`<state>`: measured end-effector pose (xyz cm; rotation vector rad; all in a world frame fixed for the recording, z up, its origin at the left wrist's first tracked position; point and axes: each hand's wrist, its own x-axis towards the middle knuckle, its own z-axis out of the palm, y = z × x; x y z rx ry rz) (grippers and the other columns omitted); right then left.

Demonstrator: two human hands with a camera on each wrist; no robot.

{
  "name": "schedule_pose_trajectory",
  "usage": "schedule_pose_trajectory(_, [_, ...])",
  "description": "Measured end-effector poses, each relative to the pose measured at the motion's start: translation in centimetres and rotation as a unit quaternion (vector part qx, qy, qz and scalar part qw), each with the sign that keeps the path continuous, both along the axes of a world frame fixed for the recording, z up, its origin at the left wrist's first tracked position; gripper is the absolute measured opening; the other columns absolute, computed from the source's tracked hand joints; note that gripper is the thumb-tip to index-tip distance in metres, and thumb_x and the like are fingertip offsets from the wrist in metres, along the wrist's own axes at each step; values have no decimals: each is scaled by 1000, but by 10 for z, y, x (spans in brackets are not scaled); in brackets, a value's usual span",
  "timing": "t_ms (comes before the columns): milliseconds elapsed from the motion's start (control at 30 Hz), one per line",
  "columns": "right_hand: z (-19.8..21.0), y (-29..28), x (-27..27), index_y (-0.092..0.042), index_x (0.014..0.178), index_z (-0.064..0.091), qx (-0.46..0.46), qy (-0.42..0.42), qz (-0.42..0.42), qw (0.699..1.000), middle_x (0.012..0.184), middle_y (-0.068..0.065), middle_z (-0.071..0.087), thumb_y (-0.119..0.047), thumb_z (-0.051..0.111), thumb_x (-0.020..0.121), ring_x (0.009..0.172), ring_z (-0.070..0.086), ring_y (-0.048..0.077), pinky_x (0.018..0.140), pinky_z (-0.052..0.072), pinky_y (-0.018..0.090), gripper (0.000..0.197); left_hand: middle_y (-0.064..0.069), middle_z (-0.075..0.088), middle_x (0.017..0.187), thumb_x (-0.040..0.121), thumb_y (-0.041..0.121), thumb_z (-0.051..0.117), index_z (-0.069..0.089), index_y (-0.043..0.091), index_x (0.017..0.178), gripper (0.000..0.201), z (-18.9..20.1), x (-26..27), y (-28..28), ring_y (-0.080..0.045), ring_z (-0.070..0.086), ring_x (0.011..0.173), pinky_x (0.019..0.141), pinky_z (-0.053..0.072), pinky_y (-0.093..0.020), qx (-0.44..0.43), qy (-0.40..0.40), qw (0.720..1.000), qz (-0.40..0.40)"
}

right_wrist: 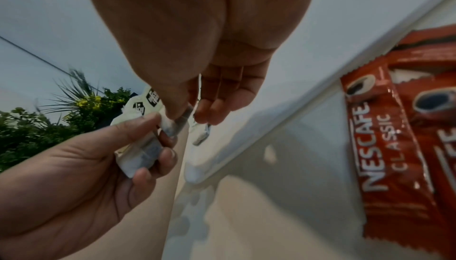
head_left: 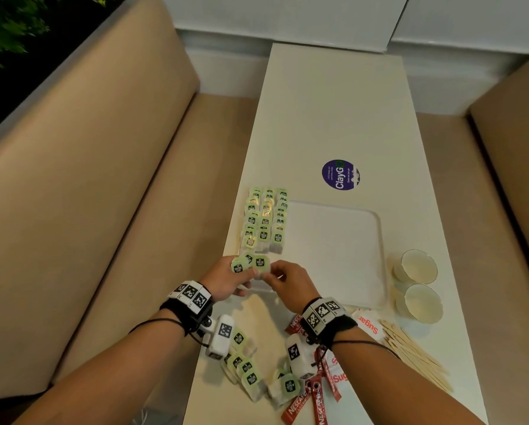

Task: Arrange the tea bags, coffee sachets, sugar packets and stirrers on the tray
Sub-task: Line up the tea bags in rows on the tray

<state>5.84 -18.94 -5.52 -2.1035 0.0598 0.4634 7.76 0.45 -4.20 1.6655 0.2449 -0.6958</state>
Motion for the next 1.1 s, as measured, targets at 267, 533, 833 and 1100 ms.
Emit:
schedule_pose_trajectory(267, [-7, 5, 17, -25, 84, 78, -17, 17, -32, 999, 67, -8, 67, -34, 68, 96, 55, 50, 2, 55, 40, 18, 18, -6, 68, 89, 96, 20, 67, 66, 13, 106, 12, -8, 12, 0, -14, 64, 72, 64, 58, -30, 30, -2, 1000, 4])
schedule_pose_trajectory(533, [-18, 15, 43, -12, 86, 76, -93, 42, -52, 993, 70, -6, 64, -29, 64, 98, 71, 62, 19, 65, 49, 30, 25, -8, 64, 96, 99, 11, 58, 64, 7, 114, 16, -9, 22, 3, -22, 63, 76, 63, 59, -30, 22, 45, 999, 10])
schedule_pose_trajectory(833, [-24, 24, 58, -22, 79, 73, -145, 66, -45, 986, 84, 1, 74, -33, 64, 95, 76, 68, 21, 69, 56, 33, 22, -4, 65, 101, 100, 19, 58, 64, 18, 112, 13, -19, 26, 9, -19, 69, 78, 64, 56, -31, 13, 51, 998, -17])
schedule_pose_trajectory(1100, [-20, 27, 69, -22, 61, 58, -185, 83, -49, 978, 73, 2, 67, -38, 65, 92, 70, 64, 22, 59, 42, 25, 35, -4, 62, 98, 100, 18, 57, 62, 15, 111, 12, -18, 34, 9, -19, 67, 79, 68, 57, -31, 1, 53, 998, -40])
